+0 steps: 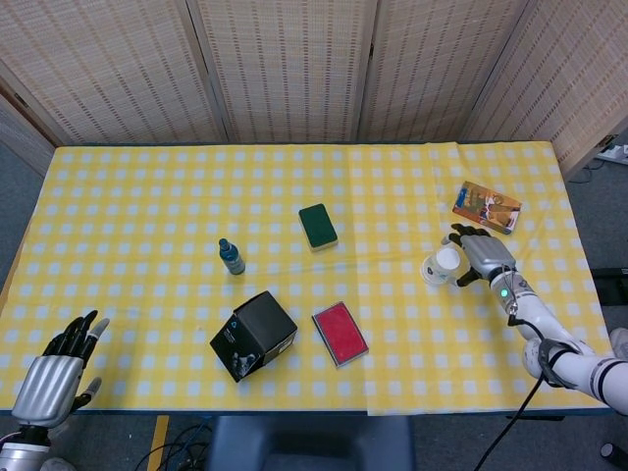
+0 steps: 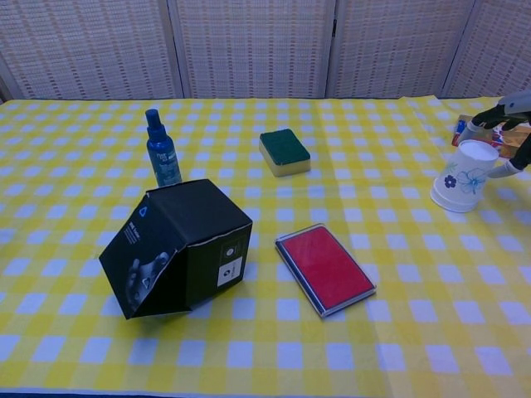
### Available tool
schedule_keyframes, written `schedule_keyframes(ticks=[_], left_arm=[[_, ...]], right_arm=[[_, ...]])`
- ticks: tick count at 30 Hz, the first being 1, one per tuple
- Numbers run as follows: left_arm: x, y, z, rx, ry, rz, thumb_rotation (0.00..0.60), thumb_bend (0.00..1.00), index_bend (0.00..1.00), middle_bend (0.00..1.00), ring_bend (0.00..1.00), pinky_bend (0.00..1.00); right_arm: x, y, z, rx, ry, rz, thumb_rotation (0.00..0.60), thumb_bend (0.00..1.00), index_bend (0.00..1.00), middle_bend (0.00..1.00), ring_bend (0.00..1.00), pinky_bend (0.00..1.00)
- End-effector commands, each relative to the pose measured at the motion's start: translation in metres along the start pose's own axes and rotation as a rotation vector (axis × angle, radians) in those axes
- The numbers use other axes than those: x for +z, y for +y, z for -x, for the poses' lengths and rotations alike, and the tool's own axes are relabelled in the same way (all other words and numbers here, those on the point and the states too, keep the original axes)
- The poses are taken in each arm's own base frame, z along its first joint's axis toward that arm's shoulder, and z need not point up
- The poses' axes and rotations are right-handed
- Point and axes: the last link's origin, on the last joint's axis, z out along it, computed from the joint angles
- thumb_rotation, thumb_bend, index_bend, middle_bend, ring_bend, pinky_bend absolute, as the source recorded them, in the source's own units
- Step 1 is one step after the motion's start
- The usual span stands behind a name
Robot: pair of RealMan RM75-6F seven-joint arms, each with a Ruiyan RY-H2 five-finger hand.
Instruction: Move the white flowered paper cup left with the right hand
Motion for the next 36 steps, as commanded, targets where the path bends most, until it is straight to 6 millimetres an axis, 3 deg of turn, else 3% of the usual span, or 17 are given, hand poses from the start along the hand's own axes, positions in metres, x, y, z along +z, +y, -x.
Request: schedule_keyframes(ticks=[1,23,29,36], left_arm=[[0.000,0.000,0.000,0.000,0.000,0.000,0.600,0.32,0.03,0.00,0.00,0.23],[-0.003,0.000,-0.002,0.006,0.018,0.004,0.600,0.32,0.02,0.00,0.00,0.23],[-0.002,0.002,0.000,0.007,0.012,0.015,0.600,0.32,0.02,0.00,0.00,0.23],[-0.001,0.006,0.003,0.012,0.004,0.022,0.600,0.32,0.02,0.00,0.00,0.23]], right_arm=[[0.000,-0.001,0.000,-0.002,0.005,-0.003,0.600,0.26,0.23,0.00,0.00,0.00],[-0.001,-0.008,-0.004,0.003,0.074,-0.008,0.600,0.31,0.35,0.05,0.00,0.00],[-0.015,-0.016,-0.019,0.029,0.109,-0.036,0.600,0.31,0.35,0.05,0.00,0.00],[-0.046,-0.031,-0.044,0.046,0.169,-0.096,0.600,0.31,0.35,0.05,0.00,0.00]])
